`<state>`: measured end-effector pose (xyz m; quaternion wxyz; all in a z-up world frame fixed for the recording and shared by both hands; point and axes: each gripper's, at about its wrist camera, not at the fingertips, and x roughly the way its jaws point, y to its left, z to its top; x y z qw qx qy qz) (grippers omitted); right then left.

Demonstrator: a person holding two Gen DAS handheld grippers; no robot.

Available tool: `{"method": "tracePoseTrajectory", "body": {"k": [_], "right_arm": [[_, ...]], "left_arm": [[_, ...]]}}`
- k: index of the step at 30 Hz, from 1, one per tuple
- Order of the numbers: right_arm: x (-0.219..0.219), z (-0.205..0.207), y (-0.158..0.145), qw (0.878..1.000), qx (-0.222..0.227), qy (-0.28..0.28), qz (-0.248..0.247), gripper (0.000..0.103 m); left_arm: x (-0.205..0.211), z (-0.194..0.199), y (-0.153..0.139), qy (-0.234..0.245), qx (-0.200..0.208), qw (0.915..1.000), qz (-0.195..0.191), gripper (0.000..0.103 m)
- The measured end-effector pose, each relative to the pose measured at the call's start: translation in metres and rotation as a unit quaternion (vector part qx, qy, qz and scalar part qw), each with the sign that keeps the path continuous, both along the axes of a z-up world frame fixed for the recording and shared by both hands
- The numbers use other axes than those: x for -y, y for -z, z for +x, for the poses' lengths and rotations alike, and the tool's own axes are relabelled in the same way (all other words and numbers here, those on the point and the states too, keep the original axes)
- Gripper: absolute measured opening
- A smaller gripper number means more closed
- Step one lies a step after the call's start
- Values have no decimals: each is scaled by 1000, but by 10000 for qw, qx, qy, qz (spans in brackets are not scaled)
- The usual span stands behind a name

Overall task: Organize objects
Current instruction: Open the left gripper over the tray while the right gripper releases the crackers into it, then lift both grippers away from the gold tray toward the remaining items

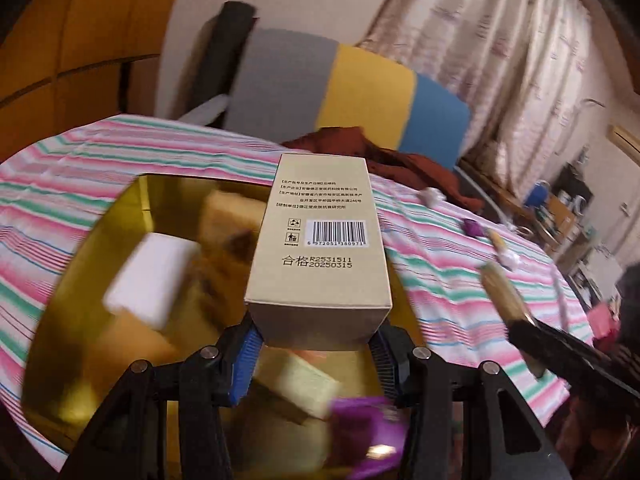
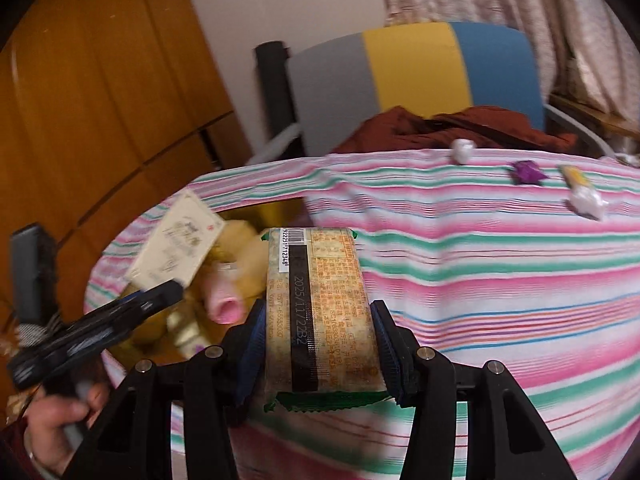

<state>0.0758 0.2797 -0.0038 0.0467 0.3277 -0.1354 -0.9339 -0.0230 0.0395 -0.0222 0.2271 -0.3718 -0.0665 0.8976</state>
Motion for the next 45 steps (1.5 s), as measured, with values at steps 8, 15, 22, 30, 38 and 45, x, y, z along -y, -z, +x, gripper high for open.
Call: {"method": "tracePoseTrajectory", "body": {"k": [8,15,22,30,38,45], "right_arm": [[55,-22,2,9976,242,-605,229,51],[74,-39,13,9953,519,-808,98,51],[80,-43,13,9966,562,-593,-48,67],[77,-31,6,9982,348,-494,16,69],[70,-29,8,9986,357,-379,-59,69],[65,-26,6,9990,325,-282,-92,69]], "left_arm": [[48,-52,11,-543,454,9974,-126,51],[69,-81,28,-770,893,9928,-191,51],[74,-89,32,-881,1281,9877,-159,52],[79,-66,11,-1272,594,9885,-562,55],[68,-89,3,-990,423,9924,-600,27],[57,-116,-1,-1327,471,9848,-1013,29]]}}
